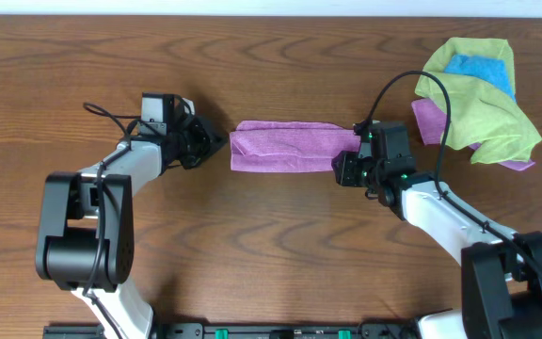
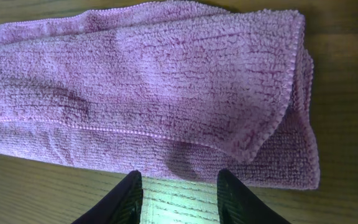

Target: Fold the cloth

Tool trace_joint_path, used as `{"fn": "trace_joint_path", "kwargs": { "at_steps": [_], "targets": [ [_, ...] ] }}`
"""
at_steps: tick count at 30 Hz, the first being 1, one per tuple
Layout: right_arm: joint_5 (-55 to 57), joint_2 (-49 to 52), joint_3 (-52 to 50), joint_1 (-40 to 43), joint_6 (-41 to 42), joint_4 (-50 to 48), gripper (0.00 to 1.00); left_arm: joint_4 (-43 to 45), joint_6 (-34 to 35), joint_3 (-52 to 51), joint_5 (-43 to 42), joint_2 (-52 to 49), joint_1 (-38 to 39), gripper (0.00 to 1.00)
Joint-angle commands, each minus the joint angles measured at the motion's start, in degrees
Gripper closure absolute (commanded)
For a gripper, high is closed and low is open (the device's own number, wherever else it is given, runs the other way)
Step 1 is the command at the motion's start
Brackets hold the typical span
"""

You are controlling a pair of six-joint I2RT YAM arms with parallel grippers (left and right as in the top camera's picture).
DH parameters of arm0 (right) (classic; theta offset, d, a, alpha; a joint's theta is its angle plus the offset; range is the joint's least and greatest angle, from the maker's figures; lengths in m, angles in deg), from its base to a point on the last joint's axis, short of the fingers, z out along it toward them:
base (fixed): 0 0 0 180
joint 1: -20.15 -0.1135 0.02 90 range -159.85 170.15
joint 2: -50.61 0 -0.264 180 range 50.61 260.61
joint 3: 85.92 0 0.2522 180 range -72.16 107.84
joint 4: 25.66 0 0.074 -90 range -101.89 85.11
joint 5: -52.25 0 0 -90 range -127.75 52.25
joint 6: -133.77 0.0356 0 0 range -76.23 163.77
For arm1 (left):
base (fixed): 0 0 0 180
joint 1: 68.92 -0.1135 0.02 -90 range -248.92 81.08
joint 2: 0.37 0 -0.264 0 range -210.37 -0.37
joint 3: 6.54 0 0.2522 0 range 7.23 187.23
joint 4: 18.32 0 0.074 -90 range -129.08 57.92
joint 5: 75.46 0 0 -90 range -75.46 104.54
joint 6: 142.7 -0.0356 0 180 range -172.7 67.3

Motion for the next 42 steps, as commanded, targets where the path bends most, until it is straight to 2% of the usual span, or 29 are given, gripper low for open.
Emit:
{"fn": "trace_joint_path", "kwargs": {
  "at_steps": [1,4,9,15,39,42],
  "targets": [
    [-0.44,-0.90,0.72,-0.55,0.61,0.24,0.61,-0.13,-1.07,1.44,-1.84,1.01,-0.37,0.94],
    [-0.44,-0.90,0.72,-0.55,0.61,0.24,0.60,-0.17,-1.03,1.44,-2.58,1.01,-0.37,0.94],
    [-0.44,-0.90,0.72,-0.55,0.61,0.22,0.60,0.00,-0.42,1.44,-2.47,1.01,-0.22,0.79],
    [-0.42,-0.90,0.72,-0.55,0.61,0.22,0.60,0.02,0.37,1.42,-0.66,0.98,2.01,0.71],
    [-0.44,-0.90,0.72,-0.55,0.61,0.22,0.60,-0.04,1.14,1.42,6.40,0.42,8.11,0.79],
    [-0.44,-0.90,0.72,-0.55,0.61,0.24,0.60,-0.07,1.09,1.42,6.95,0.42,8.11,0.84]
  ]
}}
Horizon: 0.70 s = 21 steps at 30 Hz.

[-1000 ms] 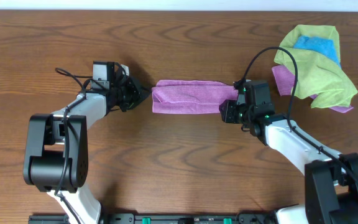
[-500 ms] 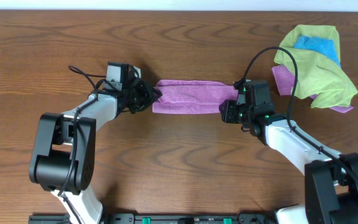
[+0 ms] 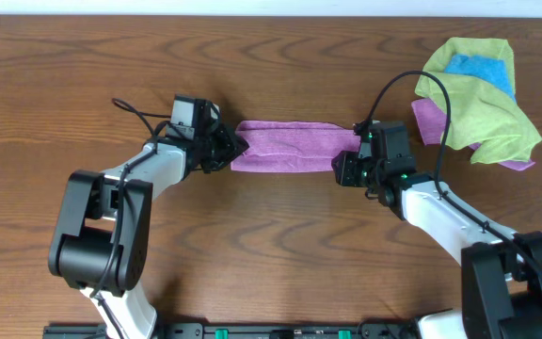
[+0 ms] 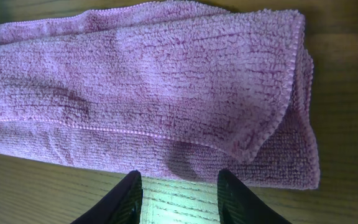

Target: Fold the cloth

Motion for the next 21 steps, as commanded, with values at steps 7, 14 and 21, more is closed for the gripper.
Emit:
{"fn": "trace_joint_path", "kwargs": {
  "at_steps": [7,14,21],
  "targets": [
    [-0.44,-0.90,0.72,-0.55,0.61,0.22,0.60,-0.26,-0.39,1.40,1.73,0.42,-0.02,0.94],
    [-0.44,-0.90,0.72,-0.55,0.61,0.48,0.60,0.59,-1.55,1.42,-3.52,0.55,-2.38,0.94],
    [-0.44,-0.90,0.72,-0.55,0.61,0.87,0.61,0.55,-1.92,1.44,-7.89,0.57,-6.56,0.94]
  ]
}}
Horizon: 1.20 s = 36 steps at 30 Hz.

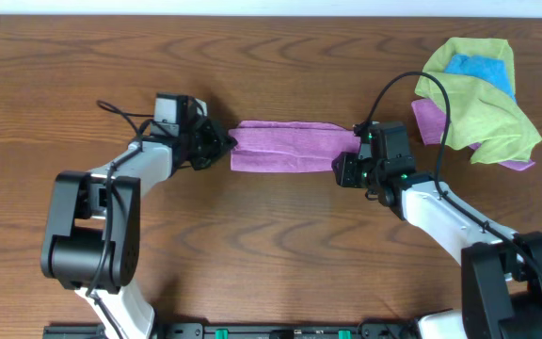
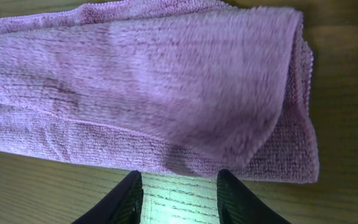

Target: Fold the cloth

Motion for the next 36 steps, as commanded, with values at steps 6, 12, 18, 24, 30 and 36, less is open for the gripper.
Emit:
{"fn": "trace_joint_path", "kwargs": {
  "at_steps": [6,12,18,24,30,36],
  "targets": [
    [-0.44,-0.90,0.72,-0.55,0.61,0.07,0.61,-0.04,-2.03,1.38,-3.56,0.57,-1.81,0.94],
    [-0.46,-1.01,0.72,-0.52,0.63,0.07,0.62,-0.22,-2.16,1.40,-4.22,0.57,-2.25,0.66],
    [-0.46,-5.01,0.72,-0.55,1.68,0.92,0.55,-0.39,-2.95,1.46,-7.67,1.33,-4.42,0.53],
    [-0.46,-11.19,0.72,-0.52,1.70,4.15,0.34,-0.48,-2.67,1.49,-8.85,4.98,-6.73,0.63],
    [-0.44,-15.41,0.72,-0.26,5.11,7.82,0.31,-0.46,-0.11,1.51,-4.94,10.60,-5.97,0.94],
    [-0.98,-15.67,0.66,1.46,11.34,8.81,0.25,-0.46,0.94,1.57,2.80,10.49,-0.79,0.94]
  ]
}}
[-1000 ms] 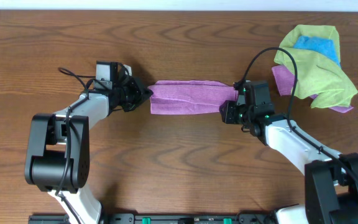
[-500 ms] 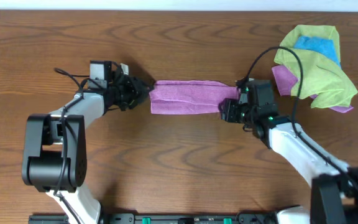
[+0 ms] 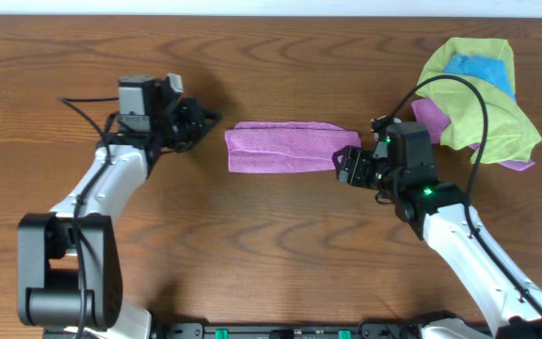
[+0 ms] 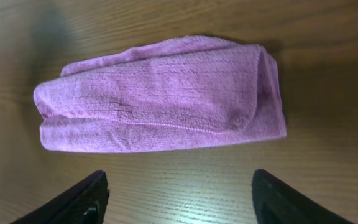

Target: Fold the cloth

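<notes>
The purple cloth [image 3: 285, 147] lies folded into a long narrow band in the middle of the table; in the right wrist view the cloth [image 4: 160, 93] shows a rounded fold at its left end and stacked edges at its right. My right gripper [image 3: 343, 164] sits just off the cloth's right end. In its own view the right gripper [image 4: 179, 199] is open wide, with bare wood between the fingers [image 4: 82, 198]. My left gripper [image 3: 205, 121] hovers to the left of the cloth, apart from it; its jaws are too small to read.
A heap of loose cloths [image 3: 483, 94], green over blue and purple, lies at the back right corner, close behind my right arm. The wooden table [image 3: 271, 245] extends towards the front edge.
My left gripper has moved left, away from the cloth's left end. My right gripper has backed off from the right end and its fingers stand much wider apart.
At first my left gripper was short of the cloth's left end, while the right one stood open at the right end. Then the left gripper was against the left end, then slightly back. Now both grippers are off the folded cloth.
</notes>
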Tool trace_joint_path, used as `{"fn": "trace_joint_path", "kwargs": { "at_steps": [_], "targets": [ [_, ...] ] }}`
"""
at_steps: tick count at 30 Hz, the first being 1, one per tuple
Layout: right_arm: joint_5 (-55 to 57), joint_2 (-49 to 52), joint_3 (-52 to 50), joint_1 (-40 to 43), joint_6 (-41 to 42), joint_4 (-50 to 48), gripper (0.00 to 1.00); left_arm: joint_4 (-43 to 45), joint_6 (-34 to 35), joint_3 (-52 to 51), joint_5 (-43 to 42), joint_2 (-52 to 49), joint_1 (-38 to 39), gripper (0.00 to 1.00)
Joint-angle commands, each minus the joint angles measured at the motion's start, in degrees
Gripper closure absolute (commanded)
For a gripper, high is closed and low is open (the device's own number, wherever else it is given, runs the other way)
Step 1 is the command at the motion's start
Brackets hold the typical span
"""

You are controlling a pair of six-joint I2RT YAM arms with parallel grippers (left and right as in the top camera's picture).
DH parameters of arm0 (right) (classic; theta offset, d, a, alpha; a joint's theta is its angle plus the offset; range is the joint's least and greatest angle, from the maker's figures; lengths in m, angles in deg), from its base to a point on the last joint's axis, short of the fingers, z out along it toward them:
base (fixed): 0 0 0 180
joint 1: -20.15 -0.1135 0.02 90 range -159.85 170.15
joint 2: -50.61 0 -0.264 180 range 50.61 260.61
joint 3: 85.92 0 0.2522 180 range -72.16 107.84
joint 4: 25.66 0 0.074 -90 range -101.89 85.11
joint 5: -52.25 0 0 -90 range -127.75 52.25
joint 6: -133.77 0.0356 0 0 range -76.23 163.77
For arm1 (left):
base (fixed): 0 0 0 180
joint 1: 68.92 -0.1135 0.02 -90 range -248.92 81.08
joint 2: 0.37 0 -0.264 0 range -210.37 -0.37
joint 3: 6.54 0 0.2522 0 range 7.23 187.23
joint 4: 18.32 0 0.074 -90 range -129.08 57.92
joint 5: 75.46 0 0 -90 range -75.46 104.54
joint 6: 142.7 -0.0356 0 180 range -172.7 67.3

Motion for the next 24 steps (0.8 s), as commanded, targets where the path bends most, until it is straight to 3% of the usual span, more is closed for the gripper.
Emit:
{"fn": "trace_joint_path", "kwargs": {
  "at_steps": [1,13,24],
  "targets": [
    [-1.27,-0.50,0.63,1.36,3.52,0.00,0.24,-0.09,0.66,0.98,6.73,-0.52,3.50,0.94],
    [-5.14,2.75,-0.63,10.27,2.64,0.83,0.23,0.17,-0.94,1.01,19.61,-3.45,10.88,0.94],
    [-7.67,11.26,-0.63,10.25,3.15,-5.31,0.23,2.62,-0.85,1.09,20.02,-10.19,13.97,0.94]
  ]
}}
